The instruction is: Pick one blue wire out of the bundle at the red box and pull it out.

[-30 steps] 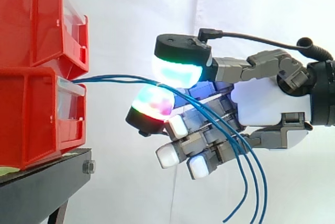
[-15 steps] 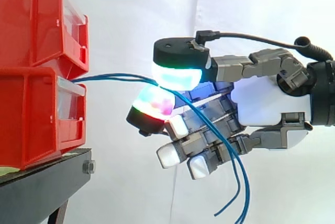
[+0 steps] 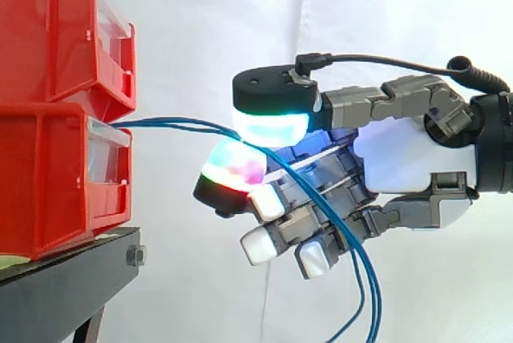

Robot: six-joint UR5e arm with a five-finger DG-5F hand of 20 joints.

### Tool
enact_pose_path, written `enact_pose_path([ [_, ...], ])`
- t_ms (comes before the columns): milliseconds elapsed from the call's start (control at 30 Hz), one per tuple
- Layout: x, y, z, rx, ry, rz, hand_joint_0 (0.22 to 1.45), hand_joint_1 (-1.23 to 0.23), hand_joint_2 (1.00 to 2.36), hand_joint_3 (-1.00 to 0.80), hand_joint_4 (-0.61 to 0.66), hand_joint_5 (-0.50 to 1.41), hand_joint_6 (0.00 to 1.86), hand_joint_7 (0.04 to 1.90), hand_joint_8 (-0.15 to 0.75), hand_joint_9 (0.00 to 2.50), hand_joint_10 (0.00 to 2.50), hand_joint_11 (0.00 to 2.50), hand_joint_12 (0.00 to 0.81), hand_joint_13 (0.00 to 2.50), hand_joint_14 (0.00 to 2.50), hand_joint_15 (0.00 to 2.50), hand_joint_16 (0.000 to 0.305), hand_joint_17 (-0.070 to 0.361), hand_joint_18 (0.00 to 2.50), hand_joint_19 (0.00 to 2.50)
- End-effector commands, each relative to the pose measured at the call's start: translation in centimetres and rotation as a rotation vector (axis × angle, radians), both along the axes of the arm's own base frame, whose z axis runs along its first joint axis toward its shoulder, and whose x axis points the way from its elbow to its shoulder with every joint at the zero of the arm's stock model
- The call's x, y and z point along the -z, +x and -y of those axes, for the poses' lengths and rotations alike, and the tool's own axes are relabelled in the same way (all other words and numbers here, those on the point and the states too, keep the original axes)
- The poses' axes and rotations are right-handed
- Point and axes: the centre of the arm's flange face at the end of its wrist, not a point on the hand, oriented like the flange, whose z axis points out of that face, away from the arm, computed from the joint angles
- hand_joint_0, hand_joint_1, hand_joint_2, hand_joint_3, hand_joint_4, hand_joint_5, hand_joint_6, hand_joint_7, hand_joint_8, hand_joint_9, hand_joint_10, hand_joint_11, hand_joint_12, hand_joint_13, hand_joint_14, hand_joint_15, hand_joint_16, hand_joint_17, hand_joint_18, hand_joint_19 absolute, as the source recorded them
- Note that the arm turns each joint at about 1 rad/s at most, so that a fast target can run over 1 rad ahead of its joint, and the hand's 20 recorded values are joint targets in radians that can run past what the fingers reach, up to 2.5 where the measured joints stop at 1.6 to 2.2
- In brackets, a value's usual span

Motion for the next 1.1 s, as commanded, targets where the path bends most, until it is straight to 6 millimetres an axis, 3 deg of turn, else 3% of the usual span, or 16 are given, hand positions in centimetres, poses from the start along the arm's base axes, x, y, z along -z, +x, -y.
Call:
enact_pose_path([
  [0, 0.0, 0.0, 0.01, 0.0, -0.001, 0.0, 0.71, -0.79, 1.02, -0.14, 0.41, -0.18, 0.79, 0.96, 0.432, 0.88, 0.02, 0.62, 0.473, 0.93, 0.01, 0.46, 0.061, 0.138, 0.92, 0.55],
  [133, 0.0, 0.0, 0.01, 0.0, -0.001, 0.0, 0.64, -0.83, 1.01, -0.4, 0.39, -0.18, 0.81, 1.06, 0.42, 0.89, 0.02, 0.58, 0.473, 0.93, 0.02, 0.45, 0.062, 0.138, 0.92, 0.56],
  [400, 0.0, 0.0, 0.01, 0.0, -0.001, 0.0, 0.56, -0.67, 1.0, -0.45, 0.34, -0.15, 0.79, 1.11, 0.418, 0.94, 0.02, 0.55, 0.48, 0.95, 0.02, 0.46, 0.062, 0.14, 0.93, 0.61],
  [567, 0.0, 0.0, 0.01, 0.0, -0.001, 0.0, 0.59, -0.7, 1.01, -0.37, 0.3, -0.15, 0.81, 1.14, 0.424, 0.96, 0.02, 0.58, 0.484, 0.96, 0.01, 0.47, 0.061, 0.137, 0.94, 0.6],
  [733, -0.01, 0.01, 0.01, 0.0, 0.0, 0.001, 0.6, -0.77, 1.02, -0.14, 0.25, -0.17, 0.86, 1.23, 0.427, 0.96, 0.02, 0.68, 0.484, 0.96, 0.02, 0.47, 0.061, 0.137, 0.95, 0.59],
  [833, -0.03, 0.03, 0.01, 0.0, 0.0, 0.003, 0.62, -0.8, 1.02, -0.07, 0.23, -0.19, 0.9, 1.15, 0.441, 0.95, 0.02, 0.71, 0.486, 0.96, 0.01, 0.48, 0.062, 0.139, 0.96, 0.58],
  [1067, -0.03, 0.04, -0.11, -0.001, 0.0, 0.003, 0.67, -0.86, 1.02, -0.09, 0.24, -0.2, 0.88, 1.16, 0.436, 0.93, 0.02, 0.72, 0.48, 0.96, 0.01, 0.47, 0.061, 0.138, 0.95, 0.57],
])
